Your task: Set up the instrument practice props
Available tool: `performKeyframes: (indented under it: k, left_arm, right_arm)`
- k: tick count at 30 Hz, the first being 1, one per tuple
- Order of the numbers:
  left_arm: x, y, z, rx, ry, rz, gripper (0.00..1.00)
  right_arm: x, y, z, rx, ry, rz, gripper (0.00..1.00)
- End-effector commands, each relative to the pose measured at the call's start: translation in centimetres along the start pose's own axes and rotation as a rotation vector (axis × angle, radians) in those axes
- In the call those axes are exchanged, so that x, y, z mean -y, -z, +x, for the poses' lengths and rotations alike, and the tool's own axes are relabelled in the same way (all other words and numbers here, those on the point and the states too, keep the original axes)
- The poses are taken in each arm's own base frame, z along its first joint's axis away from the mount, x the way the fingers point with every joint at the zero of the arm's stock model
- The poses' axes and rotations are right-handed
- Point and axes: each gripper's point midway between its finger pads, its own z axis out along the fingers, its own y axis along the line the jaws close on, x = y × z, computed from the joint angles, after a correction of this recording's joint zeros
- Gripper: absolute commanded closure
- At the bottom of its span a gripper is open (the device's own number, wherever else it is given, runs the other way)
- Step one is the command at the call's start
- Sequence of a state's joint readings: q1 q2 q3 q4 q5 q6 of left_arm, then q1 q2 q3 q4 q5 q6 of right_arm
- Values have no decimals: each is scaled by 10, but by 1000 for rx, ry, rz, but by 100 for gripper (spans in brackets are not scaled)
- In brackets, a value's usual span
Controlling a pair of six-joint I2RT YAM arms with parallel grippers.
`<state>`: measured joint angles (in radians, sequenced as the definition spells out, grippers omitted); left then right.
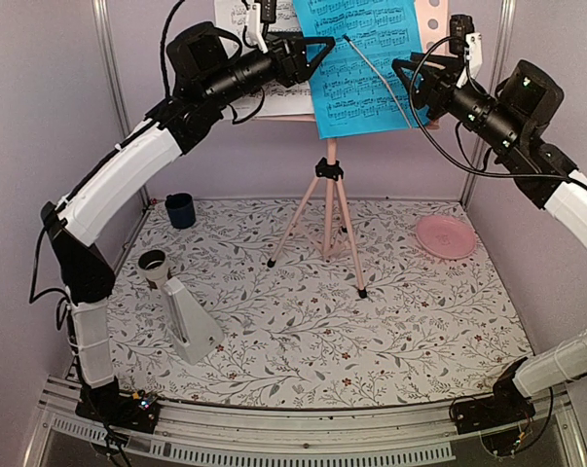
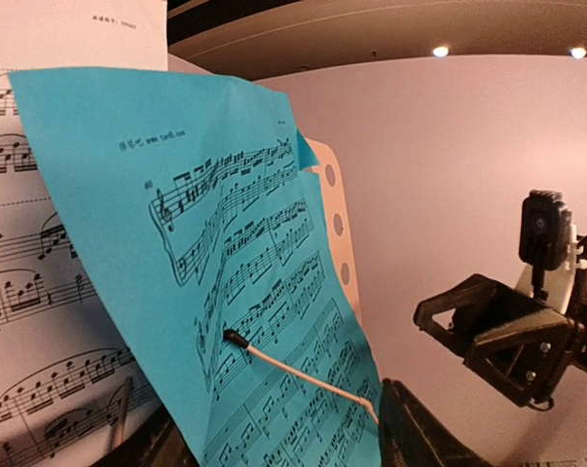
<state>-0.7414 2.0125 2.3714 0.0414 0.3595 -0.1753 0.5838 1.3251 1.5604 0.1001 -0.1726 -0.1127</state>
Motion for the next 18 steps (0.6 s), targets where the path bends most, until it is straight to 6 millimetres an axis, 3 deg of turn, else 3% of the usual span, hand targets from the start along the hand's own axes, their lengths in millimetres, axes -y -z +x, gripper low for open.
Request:
performKeyframes:
  k: [1, 8, 18]
  left_arm:
    - [6, 14, -31, 50, -24, -30, 39]
    - [2, 14, -28, 51, -24, -48, 45]
    - [1, 12, -27, 55, -27, -44, 51]
  right_arm:
    - [35, 19, 3, -21, -16, 150, 50]
    - [81, 33, 13, -57, -75, 269, 60]
    - [78, 13, 17, -54, -160, 183, 62]
